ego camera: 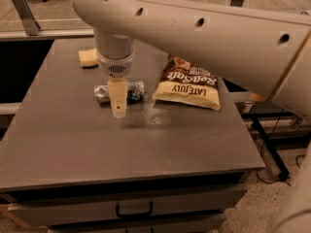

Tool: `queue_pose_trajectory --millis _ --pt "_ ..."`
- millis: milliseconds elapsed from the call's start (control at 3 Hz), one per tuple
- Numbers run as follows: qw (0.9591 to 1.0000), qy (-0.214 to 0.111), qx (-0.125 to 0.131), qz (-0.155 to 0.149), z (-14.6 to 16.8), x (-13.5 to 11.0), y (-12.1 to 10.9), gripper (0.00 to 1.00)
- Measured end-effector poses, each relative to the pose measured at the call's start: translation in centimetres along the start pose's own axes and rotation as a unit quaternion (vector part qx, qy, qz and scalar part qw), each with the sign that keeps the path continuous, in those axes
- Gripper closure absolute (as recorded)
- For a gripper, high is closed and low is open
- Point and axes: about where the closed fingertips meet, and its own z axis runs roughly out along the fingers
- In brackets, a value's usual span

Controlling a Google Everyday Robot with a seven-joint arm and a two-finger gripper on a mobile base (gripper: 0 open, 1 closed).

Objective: Knock redbull can over

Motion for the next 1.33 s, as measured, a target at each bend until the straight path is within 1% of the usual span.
queue_pose_trajectory --millis 333,667,1000,1333 --pt "0.9997 -0.006 0.023 0.012 -0.4 0.0 0.3 0.0" --pt "0.9949 -0.048 0.057 0.068 -2.2 1.7 0.2 0.0" --pt "0.976 -0.109 0.119 0.146 -6.1 5.5 -0.1 0.0" --pt "0.9668 -0.135 0.151 0.156 -7.2 5.2 -1.6 0.0"
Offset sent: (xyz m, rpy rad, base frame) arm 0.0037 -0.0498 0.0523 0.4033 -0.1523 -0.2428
